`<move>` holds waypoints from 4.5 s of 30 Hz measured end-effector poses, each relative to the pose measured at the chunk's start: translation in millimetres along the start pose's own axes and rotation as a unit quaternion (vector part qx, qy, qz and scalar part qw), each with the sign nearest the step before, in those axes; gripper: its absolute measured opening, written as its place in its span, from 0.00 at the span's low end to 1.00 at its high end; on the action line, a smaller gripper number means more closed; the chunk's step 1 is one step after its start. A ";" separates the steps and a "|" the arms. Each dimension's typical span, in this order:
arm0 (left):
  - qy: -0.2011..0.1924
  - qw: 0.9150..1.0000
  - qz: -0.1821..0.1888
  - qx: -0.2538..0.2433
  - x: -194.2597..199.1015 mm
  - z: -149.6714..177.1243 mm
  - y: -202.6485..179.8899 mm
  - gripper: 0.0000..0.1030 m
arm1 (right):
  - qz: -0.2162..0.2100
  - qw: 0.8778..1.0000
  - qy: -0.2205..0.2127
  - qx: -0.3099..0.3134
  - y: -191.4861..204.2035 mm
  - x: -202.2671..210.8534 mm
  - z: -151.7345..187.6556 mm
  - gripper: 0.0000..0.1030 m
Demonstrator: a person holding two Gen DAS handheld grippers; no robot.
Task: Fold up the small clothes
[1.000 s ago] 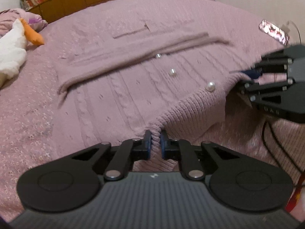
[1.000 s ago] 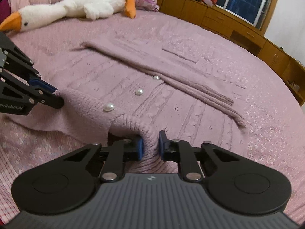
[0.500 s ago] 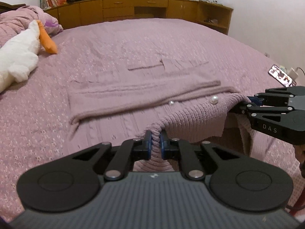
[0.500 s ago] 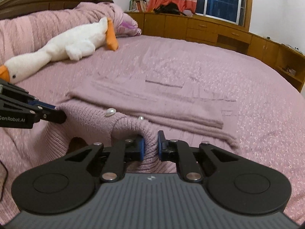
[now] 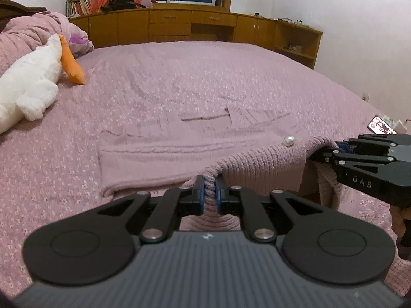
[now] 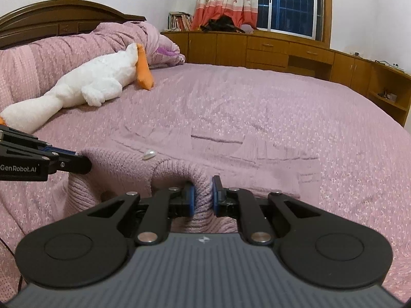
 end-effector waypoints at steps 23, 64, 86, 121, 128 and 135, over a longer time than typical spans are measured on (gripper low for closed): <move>-0.043 0.999 -0.012 0.020 -27.4 -52.7 23.0 0.10 | 0.005 0.999 -0.030 -0.016 -9.4 -40.2 -49.6 0.13; 0.051 0.996 -0.075 0.011 -175.8 -37.2 59.3 0.23 | 0.017 0.996 0.058 -0.067 -43.6 -215.1 -29.9 0.50; 0.031 0.997 -0.071 0.014 -88.5 -33.3 50.7 0.28 | 0.008 0.998 0.014 -0.062 -36.4 -96.4 -31.7 0.66; 0.066 0.996 -0.047 -0.039 -78.0 10.7 11.2 0.44 | 0.000 0.999 0.050 0.018 -24.2 -73.2 27.4 0.68; 0.074 0.994 -0.038 -0.068 -93.9 15.3 -2.2 0.44 | 0.000 0.997 0.064 0.052 -17.3 -93.8 35.1 0.69; 0.079 0.990 -0.043 -0.105 -111.5 17.7 -10.5 0.44 | 0.012 0.994 0.078 0.071 -20.0 -110.9 45.7 0.69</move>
Point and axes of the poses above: each gripper's, at about its wrist camera, not at the fingertips, and x roughly against the way its jaws point, y to its left, z to its underside, the point moved 8 cm from there along -x, roughly the way its jaws point, and after that the axes turned 12 degrees about -x, right-handed, at the moved point
